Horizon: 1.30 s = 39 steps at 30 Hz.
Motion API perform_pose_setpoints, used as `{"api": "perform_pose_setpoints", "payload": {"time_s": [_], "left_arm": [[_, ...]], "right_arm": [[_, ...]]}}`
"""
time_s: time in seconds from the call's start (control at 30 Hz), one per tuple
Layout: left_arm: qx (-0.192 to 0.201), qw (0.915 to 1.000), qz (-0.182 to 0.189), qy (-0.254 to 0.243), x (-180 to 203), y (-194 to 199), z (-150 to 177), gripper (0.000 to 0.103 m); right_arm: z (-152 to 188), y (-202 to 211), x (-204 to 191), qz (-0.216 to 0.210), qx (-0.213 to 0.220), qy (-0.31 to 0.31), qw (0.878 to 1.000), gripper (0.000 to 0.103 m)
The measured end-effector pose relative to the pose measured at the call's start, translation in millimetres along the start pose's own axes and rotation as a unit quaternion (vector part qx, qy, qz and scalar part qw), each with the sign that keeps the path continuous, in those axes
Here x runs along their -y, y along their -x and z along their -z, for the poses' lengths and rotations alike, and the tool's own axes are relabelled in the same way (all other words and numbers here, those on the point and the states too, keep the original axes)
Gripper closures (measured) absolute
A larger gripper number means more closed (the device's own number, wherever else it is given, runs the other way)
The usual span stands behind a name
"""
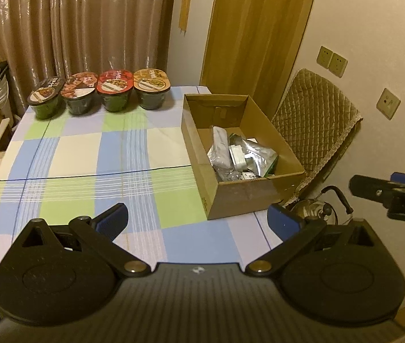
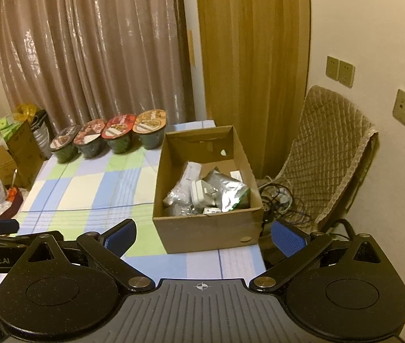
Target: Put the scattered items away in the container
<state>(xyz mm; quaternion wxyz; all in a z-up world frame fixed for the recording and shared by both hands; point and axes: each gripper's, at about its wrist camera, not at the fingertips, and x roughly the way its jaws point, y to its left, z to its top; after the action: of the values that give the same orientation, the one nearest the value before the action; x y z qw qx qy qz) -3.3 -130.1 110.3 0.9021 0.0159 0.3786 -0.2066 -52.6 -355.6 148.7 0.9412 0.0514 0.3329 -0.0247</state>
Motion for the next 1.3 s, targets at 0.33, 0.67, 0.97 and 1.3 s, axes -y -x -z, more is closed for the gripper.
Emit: {"api": "perform_pose_setpoints", "payload": {"time_s": [0.33,0.67,0.97,1.3], "left_arm": [[0.004,1.0000,0.001,-0.003,-0.8,15.5,8.8,0.001],[0.000,1.0000,-0.001,0.000,-4.9,22.0,20.7,0.001],[0.002,1.0000,0.008,-0.002,-1.1,24.8,21.8,0.001],[0.006,0.9998,0.016,-0.010,5.1,29.2,20.7,0.001]], "right_arm": [[8.4,22.4,1.3,0.013,0.018,-0.006,1.000,0.000],[23.0,22.8,-3.9,0.013,0.000,-0.008,1.000,0.000],[22.0,28.8,-7.5,0.009,-0.002,-0.004,1.000,0.000],[24.9,33.5,-12.3,0.002,-0.004,-0.001,1.000,0.000]]}}
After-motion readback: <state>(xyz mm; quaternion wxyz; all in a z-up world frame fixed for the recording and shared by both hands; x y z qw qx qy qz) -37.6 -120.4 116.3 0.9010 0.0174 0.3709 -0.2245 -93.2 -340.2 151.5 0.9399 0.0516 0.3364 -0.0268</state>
